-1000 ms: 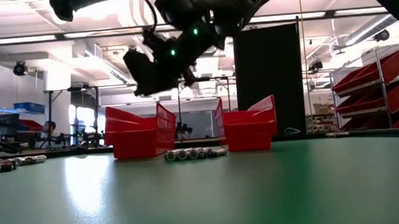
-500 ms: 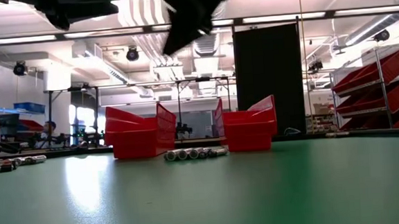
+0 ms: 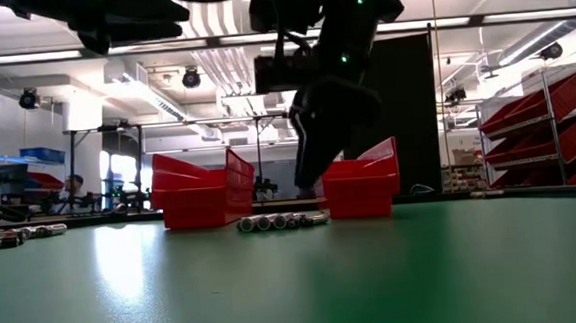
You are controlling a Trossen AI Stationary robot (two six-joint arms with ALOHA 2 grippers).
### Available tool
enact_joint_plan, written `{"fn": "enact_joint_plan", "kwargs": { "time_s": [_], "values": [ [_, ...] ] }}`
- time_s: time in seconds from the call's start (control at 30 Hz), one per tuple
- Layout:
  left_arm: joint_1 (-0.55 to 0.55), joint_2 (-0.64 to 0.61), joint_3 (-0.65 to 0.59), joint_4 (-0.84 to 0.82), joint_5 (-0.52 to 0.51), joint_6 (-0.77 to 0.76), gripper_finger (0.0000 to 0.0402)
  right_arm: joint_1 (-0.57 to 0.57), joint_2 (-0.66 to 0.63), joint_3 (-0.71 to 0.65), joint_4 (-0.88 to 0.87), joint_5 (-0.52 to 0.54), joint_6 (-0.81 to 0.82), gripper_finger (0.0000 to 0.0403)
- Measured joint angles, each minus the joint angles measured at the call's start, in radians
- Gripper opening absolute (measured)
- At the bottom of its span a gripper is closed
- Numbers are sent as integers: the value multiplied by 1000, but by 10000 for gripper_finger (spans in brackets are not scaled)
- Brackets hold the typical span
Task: Sort batteries
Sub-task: Put the silver battery into the left red bin
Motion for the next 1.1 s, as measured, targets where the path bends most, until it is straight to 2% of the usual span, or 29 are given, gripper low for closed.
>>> {"fn": "enact_joint_plan", "kwargs": {
  "time_s": [0.3,0.7,1.1],
  "values": [
    [21,29,0,2,-1,3,199,-14,67,2,4,17,-86,107],
    [26,30,0,1,-26,4,199,-21,80,0,-10,-33,-65,65],
    [26,30,0,1,-26,4,199,-20,80,0,-9,-29,-44,61]
  ]
}}
